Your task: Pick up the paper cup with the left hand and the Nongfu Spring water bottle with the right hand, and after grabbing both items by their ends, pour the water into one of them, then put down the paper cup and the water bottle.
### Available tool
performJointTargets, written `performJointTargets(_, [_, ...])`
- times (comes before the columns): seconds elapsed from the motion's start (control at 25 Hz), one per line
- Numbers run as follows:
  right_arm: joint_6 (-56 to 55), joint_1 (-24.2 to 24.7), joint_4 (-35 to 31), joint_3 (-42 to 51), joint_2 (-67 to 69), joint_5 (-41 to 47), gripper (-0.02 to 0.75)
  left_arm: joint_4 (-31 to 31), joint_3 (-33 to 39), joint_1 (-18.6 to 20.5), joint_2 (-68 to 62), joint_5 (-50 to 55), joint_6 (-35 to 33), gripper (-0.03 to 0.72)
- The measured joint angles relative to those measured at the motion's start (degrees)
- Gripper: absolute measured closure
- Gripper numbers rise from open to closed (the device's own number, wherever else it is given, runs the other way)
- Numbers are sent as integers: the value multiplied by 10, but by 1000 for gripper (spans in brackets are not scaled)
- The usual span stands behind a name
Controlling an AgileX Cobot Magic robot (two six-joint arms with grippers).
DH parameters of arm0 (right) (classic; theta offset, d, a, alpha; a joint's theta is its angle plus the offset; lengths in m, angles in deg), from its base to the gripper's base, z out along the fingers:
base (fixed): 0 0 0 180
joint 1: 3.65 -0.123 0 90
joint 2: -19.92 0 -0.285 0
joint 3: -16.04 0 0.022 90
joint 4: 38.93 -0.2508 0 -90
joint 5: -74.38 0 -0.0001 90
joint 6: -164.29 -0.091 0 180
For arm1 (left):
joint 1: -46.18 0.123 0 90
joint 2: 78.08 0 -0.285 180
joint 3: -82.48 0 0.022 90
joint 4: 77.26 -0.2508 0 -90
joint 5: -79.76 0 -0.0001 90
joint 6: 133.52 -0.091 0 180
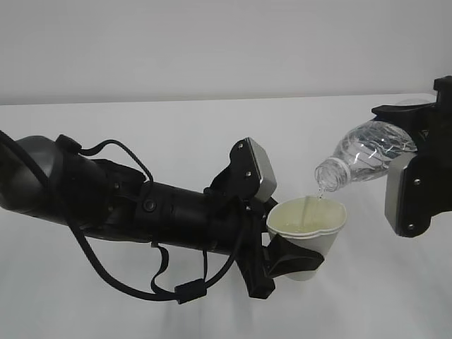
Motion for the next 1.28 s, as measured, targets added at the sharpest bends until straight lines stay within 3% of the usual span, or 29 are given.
performJointTargets(1.28, [2, 0, 0, 0, 0, 0, 353, 11, 0, 0, 0, 1, 0, 301])
